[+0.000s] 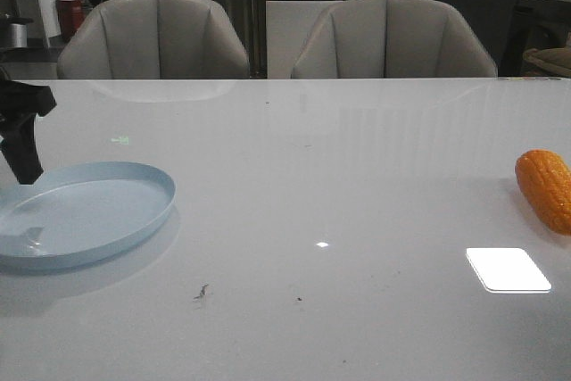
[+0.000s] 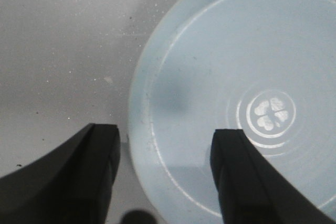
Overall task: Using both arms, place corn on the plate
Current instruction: 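Lower the left gripper toward the rim of the pale blue plate, then grip the plate rim with the left gripper and drag it toward the table center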
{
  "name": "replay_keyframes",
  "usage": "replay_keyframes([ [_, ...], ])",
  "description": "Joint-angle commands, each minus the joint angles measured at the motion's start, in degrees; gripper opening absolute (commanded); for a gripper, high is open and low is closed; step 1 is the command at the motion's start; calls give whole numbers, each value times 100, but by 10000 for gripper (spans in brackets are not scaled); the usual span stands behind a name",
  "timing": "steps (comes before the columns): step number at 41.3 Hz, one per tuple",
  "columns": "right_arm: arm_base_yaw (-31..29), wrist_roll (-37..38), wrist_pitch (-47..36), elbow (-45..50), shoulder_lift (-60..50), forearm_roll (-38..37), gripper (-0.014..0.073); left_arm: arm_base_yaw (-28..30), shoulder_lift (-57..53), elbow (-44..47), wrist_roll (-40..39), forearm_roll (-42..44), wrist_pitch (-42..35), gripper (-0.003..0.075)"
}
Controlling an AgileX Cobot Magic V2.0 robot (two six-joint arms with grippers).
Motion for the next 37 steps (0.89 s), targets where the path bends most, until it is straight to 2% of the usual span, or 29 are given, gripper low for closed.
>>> replay_keyframes([
  [1, -6, -7, -378, -217, -1, -10, 582, -24, -120, -181, -8, -45, -165, 413],
  [19, -6, -7, -365, -217, -1, -10, 582, -24, 485, -181, -8, -70, -57, 398],
  [23, -6, -7, -365, -217, -1, -10, 582, -24, 481, -181, -8, -82, -59, 304],
  [28, -6, -7, -365, -217, -1, -10, 582, -24, 481, -181, -8, -82, -33, 77],
  [31, -6, -7, -365, -217, -1, -10, 582, -24, 481, -181, -18, -82, -33, 108],
  [37, -6, -7, -354, -217, -1, -10, 582, -14, 481, -250, -29, -124, 16, 89],
])
